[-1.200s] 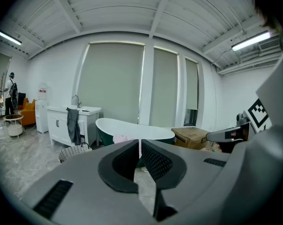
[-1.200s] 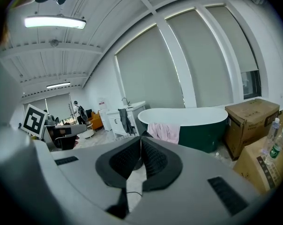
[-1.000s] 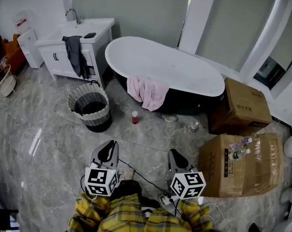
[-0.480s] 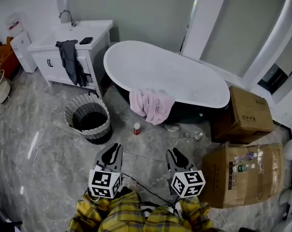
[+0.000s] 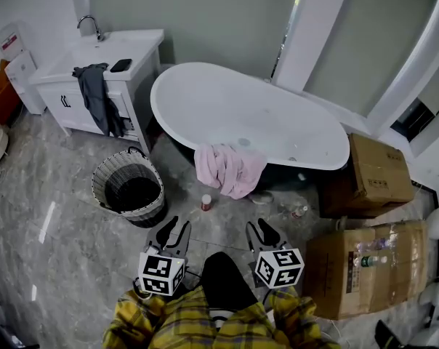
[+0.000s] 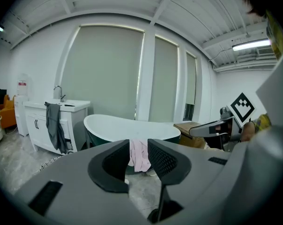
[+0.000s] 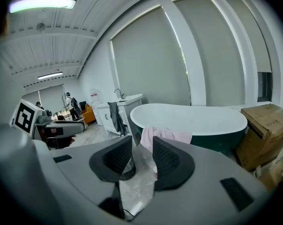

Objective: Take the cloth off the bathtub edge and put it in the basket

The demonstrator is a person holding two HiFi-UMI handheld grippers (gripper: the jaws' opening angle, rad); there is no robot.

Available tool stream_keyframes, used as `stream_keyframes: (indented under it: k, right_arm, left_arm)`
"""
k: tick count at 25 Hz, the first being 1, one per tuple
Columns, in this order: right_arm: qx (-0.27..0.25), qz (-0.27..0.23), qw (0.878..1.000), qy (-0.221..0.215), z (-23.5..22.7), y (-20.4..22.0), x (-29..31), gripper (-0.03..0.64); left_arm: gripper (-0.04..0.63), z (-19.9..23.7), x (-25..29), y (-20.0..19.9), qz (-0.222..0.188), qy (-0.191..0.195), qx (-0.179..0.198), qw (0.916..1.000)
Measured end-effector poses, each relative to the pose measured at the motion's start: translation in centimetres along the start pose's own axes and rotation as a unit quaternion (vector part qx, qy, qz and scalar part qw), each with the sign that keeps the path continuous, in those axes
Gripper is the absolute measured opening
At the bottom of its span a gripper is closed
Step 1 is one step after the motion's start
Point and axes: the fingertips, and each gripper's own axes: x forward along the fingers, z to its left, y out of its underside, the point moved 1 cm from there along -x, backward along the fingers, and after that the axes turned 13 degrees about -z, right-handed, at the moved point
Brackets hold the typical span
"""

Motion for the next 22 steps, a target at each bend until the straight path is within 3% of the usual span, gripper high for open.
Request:
stream_keyframes:
  k: [11, 22]
  right_arm:
    - [-0.008, 0.051, 0.998, -0.021, -6.4, 2.4, 10.3, 0.179]
    - [-0.033, 0.124, 0.989, -0.078, -14.1, 4.8, 22.4, 0.190]
  left_arm:
    - [0.134, 2.6, 9.9, 2.9, 0.021, -0.015, 0.012, 0.9996]
    - [0.155, 4.5, 20.9, 9.0, 0.110, -0.038, -0.015, 0.9931]
